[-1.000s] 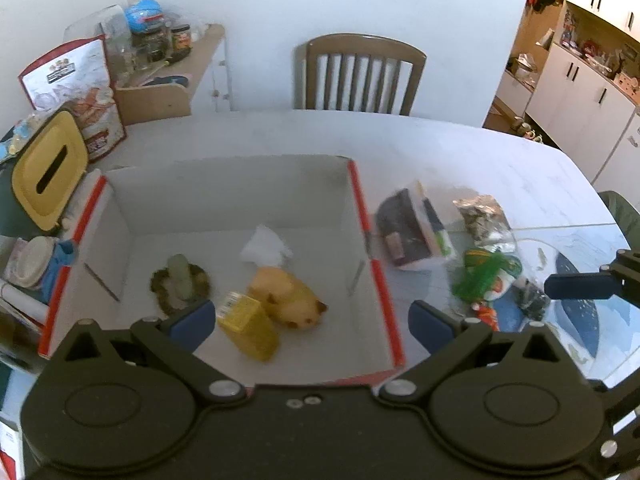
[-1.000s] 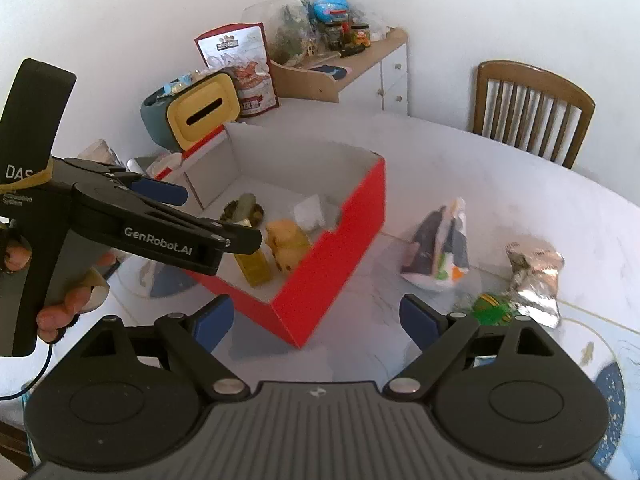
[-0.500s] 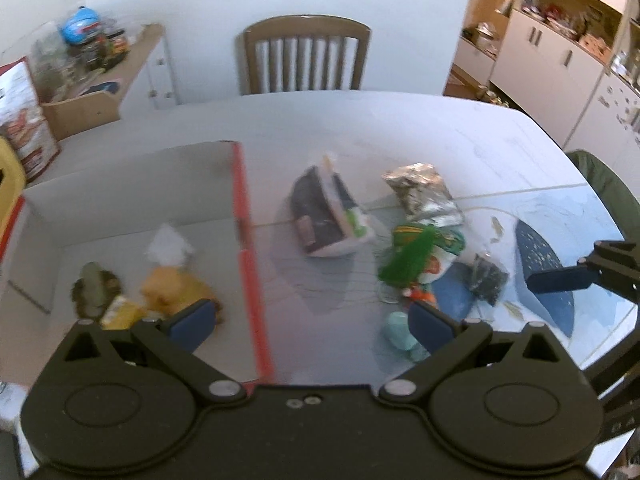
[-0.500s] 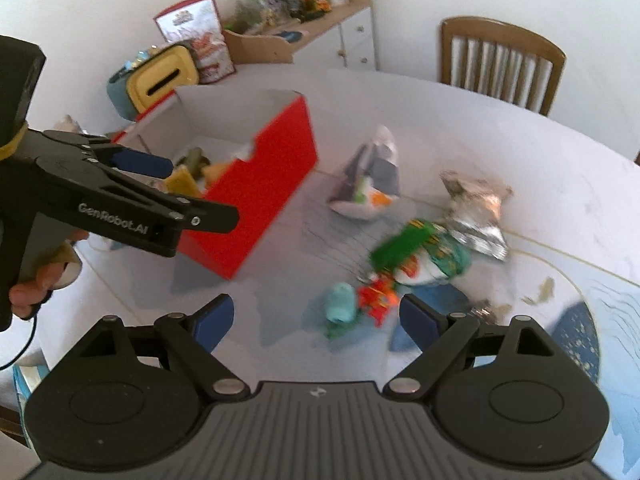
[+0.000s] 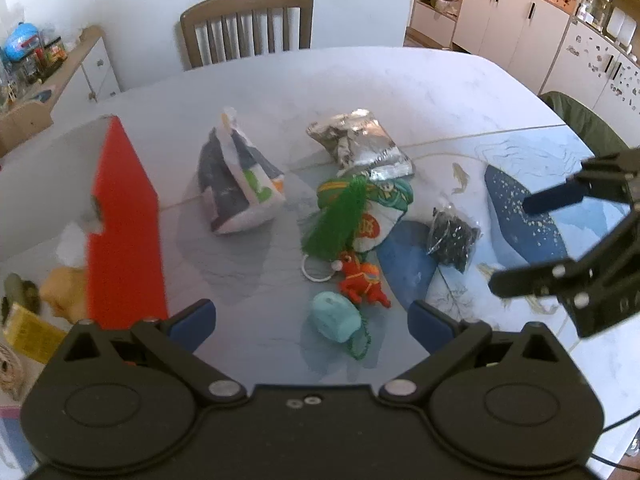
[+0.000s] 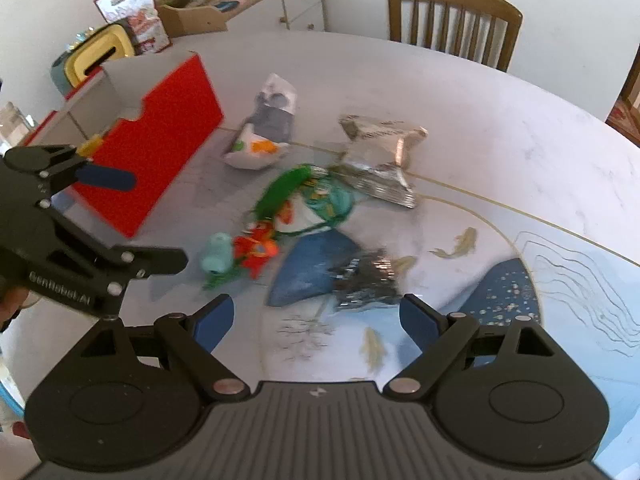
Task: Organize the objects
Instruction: 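Withdraw both grippers from the box back toward the table items, then grasp the black bead bag with the right gripper while the left grasps the teal plush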
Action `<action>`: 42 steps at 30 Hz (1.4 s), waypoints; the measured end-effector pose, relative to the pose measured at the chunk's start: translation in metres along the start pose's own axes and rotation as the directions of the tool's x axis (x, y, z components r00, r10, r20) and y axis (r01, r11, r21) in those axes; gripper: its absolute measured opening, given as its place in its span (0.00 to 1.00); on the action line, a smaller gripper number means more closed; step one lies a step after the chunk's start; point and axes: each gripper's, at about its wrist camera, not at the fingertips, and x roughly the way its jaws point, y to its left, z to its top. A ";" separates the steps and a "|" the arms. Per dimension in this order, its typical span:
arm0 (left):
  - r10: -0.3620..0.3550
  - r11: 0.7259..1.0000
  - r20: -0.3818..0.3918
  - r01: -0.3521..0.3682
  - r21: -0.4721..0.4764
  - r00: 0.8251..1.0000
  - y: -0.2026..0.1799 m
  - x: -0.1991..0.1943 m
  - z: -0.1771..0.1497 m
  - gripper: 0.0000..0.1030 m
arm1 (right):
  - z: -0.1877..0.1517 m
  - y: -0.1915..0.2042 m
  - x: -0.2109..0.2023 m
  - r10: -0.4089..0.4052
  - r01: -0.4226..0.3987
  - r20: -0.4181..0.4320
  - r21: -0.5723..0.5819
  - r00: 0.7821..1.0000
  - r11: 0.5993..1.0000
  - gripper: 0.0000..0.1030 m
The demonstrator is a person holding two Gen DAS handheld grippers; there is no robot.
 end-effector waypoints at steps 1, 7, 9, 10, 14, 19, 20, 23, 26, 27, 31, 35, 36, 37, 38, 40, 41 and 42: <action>-0.003 1.000 -0.005 0.003 -0.004 1.000 0.000 0.004 -0.001 0.99 | 0.001 -0.004 0.003 -0.003 0.003 -0.004 -0.004 1.000 1.000 0.88; 0.006 1.000 -0.028 -0.007 -0.027 1.000 -0.002 0.026 -0.005 0.93 | 0.010 -0.019 0.030 -0.001 -0.001 -0.045 -0.038 0.999 0.999 0.88; 0.005 0.999 -0.036 -0.006 -0.040 0.999 -0.001 0.032 -0.005 0.89 | 0.013 -0.022 0.040 0.000 -0.003 -0.061 -0.048 0.998 0.999 0.88; 0.008 0.999 -0.040 -0.009 -0.046 0.999 0.000 0.034 -0.005 0.89 | 0.015 -0.023 0.044 -0.001 -0.002 -0.067 -0.054 0.998 0.999 0.88; 0.014 0.998 -0.061 -0.018 -0.061 0.998 0.002 0.042 -0.005 0.79 | 0.019 -0.027 0.058 0.003 -0.010 -0.085 -0.071 0.996 0.997 0.88; 0.004 0.997 -0.067 -0.009 -0.071 0.998 0.002 0.045 -0.005 0.70 | 0.021 -0.028 0.068 0.011 -0.019 -0.102 -0.083 0.995 0.996 0.79; 0.002 0.997 -0.070 -0.007 -0.072 0.998 0.002 0.045 -0.006 0.66 | 0.021 -0.027 0.069 0.009 -0.019 -0.107 -0.088 0.994 0.996 0.77; 0.000 0.997 -0.065 -0.005 -0.075 0.998 0.002 0.045 -0.007 0.57 | 0.021 -0.027 0.071 0.012 -0.024 -0.116 -0.100 0.993 0.995 0.66; -0.005 0.997 -0.062 0.001 -0.075 0.998 0.002 0.045 -0.006 0.50 | 0.020 -0.025 0.073 0.008 -0.022 -0.121 -0.114 0.993 0.993 0.58; -0.005 0.997 -0.062 0.000 -0.072 0.998 0.001 0.044 -0.006 0.49 | 0.020 -0.024 0.073 0.007 -0.021 -0.121 -0.116 0.993 0.993 0.53; 0.006 0.998 -0.063 -0.010 -0.064 0.998 0.001 0.043 -0.007 0.40 | 0.018 -0.020 0.072 0.011 -0.027 -0.126 -0.129 0.992 0.991 0.46; -0.003 0.998 -0.065 -0.001 -0.068 0.998 0.002 0.041 -0.006 0.31 | 0.015 -0.015 0.068 0.020 -0.042 -0.134 -0.159 0.991 0.986 0.39; -0.006 0.997 -0.065 0.002 -0.072 0.998 0.003 0.041 -0.007 0.31 | 0.015 -0.014 0.067 0.020 -0.041 -0.132 -0.158 0.991 0.987 0.38; -0.008 0.997 -0.065 0.003 -0.076 0.998 0.003 0.040 -0.008 0.31 | 0.014 -0.013 0.065 0.020 -0.041 -0.133 -0.157 0.991 0.987 0.38; -0.008 0.997 -0.063 0.003 -0.081 0.998 0.004 0.039 -0.009 0.31 | 0.014 -0.011 0.064 0.020 -0.041 -0.135 -0.156 0.991 0.987 0.37; -0.014 0.996 -0.061 0.008 -0.092 0.998 0.005 0.038 -0.010 0.31 | 0.013 -0.009 0.060 0.018 -0.040 -0.139 -0.154 0.990 0.987 0.34; -0.019 0.995 -0.059 0.013 -0.095 0.998 0.006 0.036 -0.011 0.31 | 0.012 -0.007 0.058 0.020 -0.042 -0.143 -0.154 0.989 0.987 0.34; -0.022 0.995 -0.056 0.017 -0.096 0.998 0.006 0.034 -0.012 0.31 | 0.010 -0.004 0.055 0.022 -0.045 -0.147 -0.154 0.989 0.987 0.34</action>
